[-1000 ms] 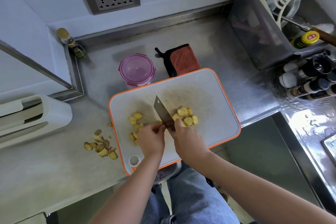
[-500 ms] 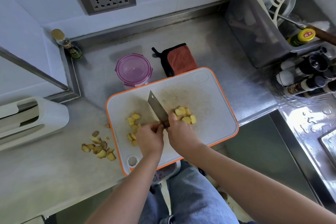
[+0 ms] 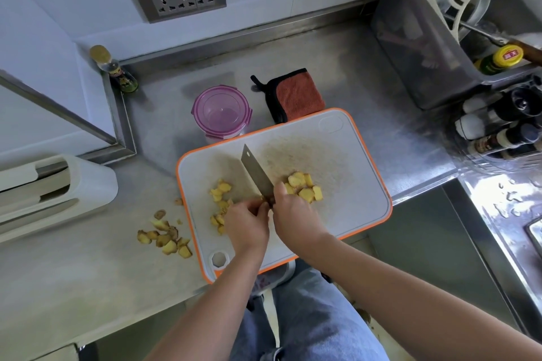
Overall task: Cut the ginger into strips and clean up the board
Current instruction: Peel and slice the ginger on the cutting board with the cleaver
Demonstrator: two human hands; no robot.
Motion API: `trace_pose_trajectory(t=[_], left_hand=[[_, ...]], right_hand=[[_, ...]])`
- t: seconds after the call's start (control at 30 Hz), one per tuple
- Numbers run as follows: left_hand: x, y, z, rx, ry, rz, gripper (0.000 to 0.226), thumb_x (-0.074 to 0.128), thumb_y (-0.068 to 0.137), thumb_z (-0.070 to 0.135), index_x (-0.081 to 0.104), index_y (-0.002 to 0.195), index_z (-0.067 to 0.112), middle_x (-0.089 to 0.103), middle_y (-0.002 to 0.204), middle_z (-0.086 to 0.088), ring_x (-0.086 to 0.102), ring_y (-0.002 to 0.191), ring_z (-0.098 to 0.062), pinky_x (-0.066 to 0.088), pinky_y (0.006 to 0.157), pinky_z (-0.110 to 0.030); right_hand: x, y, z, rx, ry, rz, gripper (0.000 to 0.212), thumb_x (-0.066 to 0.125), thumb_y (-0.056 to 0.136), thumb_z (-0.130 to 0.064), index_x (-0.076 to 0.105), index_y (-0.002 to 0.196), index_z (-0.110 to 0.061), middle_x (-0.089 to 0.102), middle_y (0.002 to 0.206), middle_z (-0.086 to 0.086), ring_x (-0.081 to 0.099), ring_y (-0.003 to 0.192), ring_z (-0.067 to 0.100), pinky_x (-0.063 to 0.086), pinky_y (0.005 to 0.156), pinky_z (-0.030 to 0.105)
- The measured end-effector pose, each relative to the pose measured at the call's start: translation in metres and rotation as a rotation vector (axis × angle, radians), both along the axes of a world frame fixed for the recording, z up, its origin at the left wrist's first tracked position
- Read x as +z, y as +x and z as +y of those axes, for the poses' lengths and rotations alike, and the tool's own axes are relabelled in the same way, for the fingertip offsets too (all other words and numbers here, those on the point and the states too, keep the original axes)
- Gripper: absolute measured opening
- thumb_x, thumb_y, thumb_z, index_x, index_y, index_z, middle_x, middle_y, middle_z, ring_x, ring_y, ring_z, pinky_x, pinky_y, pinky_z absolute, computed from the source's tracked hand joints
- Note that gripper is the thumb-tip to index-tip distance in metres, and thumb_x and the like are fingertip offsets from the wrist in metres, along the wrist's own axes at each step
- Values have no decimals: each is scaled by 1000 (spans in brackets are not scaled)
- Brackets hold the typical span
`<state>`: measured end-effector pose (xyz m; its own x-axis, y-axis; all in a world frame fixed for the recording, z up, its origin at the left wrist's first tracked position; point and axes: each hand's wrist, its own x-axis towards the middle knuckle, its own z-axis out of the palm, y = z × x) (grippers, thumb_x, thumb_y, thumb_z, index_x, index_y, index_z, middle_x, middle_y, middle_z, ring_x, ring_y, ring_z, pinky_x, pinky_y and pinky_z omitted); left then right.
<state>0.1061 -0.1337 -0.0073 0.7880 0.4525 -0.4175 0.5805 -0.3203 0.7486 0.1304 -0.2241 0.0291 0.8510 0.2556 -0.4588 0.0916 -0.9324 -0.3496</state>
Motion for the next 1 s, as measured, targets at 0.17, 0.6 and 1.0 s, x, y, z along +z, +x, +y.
trace_pose_trajectory(t=[0.17, 0.6, 1.0], left_hand=[[1, -1, 0, 11, -3, 2, 15, 69, 85, 11, 74, 71, 10, 67, 61, 2, 61, 58, -13, 40, 52, -24], [-1, 0, 0, 40, -69, 51, 16, 68, 86, 13, 74, 72, 13, 68, 62, 1, 65, 61, -17, 43, 55, -25], [0, 0, 1, 22, -14, 60, 16, 68, 86, 16, 75, 73, 12, 69, 64, 1, 65, 62, -16, 39, 53, -24]], right_hand=[[-3, 1, 2, 6, 0, -14, 19, 42, 97, -10, 36, 114, -8, 56, 76, 10, 62, 76, 35, 46, 57, 36], [-6, -23, -18, 56, -74, 1, 28, 37, 94, -3, 33, 120, -10, 34, 63, -2, 42, 58, 23, 27, 48, 29], [-8, -24, -18, 28, -53, 3, 31, 37, 93, -1, 32, 123, -8, 33, 63, -1, 36, 52, 20, 22, 45, 28]])
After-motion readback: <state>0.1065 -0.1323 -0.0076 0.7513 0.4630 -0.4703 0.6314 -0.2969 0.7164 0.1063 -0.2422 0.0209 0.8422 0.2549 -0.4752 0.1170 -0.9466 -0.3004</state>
